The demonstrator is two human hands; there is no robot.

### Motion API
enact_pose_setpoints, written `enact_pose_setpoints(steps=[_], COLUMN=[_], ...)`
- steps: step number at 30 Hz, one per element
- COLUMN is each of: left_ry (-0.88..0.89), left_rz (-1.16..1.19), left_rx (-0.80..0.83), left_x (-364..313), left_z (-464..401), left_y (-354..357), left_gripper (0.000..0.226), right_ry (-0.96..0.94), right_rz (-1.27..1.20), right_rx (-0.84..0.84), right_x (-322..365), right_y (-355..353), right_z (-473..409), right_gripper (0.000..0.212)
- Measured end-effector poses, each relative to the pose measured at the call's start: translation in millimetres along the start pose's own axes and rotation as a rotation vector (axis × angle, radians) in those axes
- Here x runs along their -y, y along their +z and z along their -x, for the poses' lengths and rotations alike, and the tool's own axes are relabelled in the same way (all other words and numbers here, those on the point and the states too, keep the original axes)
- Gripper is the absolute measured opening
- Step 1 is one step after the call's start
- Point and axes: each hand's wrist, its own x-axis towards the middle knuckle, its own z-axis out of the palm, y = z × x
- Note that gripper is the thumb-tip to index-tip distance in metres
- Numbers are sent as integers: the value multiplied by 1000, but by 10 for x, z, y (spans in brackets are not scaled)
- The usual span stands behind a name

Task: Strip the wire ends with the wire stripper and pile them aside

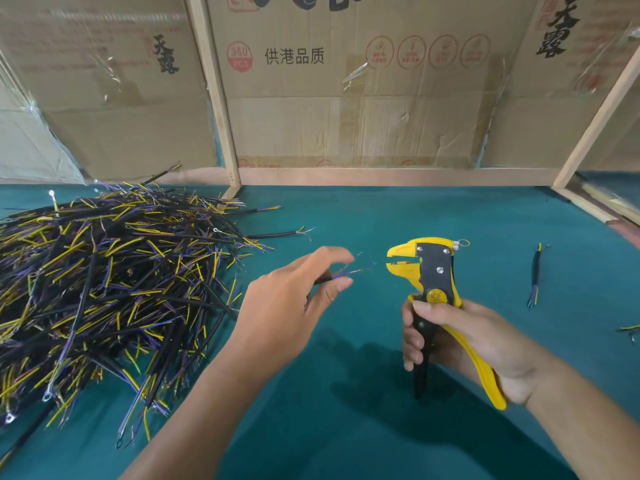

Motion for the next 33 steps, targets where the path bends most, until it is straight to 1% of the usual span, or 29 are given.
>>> enact_pose_setpoints(steps=[3,6,11,16,18,22,24,28,33], left_ry=[9,0,3,0,13,53,67,92,120], left_rz=[43,76,45,31,20,-2,-6,58,93], left_rx=[-1,-27,0,26,37,62,66,84,157], left_x=[-1,5,-18,-48,-65,-72,-70,-53,-17], left_z=[1,1,4,24,27,25,22,20,11], left_y=[10,17,28,39,42,56,60,66,60], left_gripper=[21,20,21,28,28,21,23,22,19], right_ry=[6,14,-22,-42,-45,-44,-38,-11,21], right_rz=[-13,-31,-80,-106,-95,-85,-80,-75,-52], right_rx=[39,138,259,329,336,352,359,314,274], right_x=[4,-2,-30,-73,-90,-101,-106,-115,-98], right_y=[-11,-9,5,15,30,49,57,72,80], right_z=[20,44,51,35,26,20,21,25,40], right_gripper=[31,32,40,38,38,38,37,37,40])
